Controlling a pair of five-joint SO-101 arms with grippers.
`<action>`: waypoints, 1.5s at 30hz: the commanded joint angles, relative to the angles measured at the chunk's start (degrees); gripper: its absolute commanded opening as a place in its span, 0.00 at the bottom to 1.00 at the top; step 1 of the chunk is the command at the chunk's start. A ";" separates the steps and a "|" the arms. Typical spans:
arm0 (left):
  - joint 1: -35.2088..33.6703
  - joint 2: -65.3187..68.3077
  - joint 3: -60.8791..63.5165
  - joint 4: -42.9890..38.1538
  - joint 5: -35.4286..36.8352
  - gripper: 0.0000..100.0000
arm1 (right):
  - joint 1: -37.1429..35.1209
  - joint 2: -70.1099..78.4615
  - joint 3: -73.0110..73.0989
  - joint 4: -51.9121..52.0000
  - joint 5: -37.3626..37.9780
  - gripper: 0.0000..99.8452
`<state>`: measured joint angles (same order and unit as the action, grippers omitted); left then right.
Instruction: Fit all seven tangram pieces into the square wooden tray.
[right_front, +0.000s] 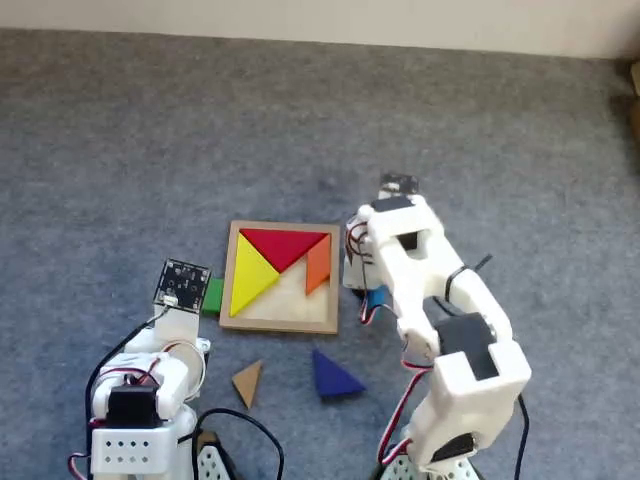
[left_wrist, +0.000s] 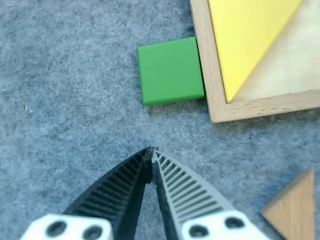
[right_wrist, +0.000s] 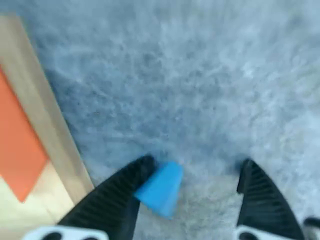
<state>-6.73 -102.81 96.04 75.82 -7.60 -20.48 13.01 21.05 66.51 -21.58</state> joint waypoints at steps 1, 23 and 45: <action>-0.75 -2.07 1.19 0.26 -0.09 0.01 | -0.92 1.71 -1.80 0.40 -0.18 0.27; -0.75 -2.07 1.19 0.26 -0.09 0.01 | -0.75 2.15 -3.91 0.66 7.12 0.04; -0.75 -2.07 1.19 0.26 -0.09 0.01 | -0.75 -20.44 4.00 5.05 9.23 0.19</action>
<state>-6.73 -102.81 96.04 75.82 -7.60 -21.01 1.85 21.49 70.64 -12.70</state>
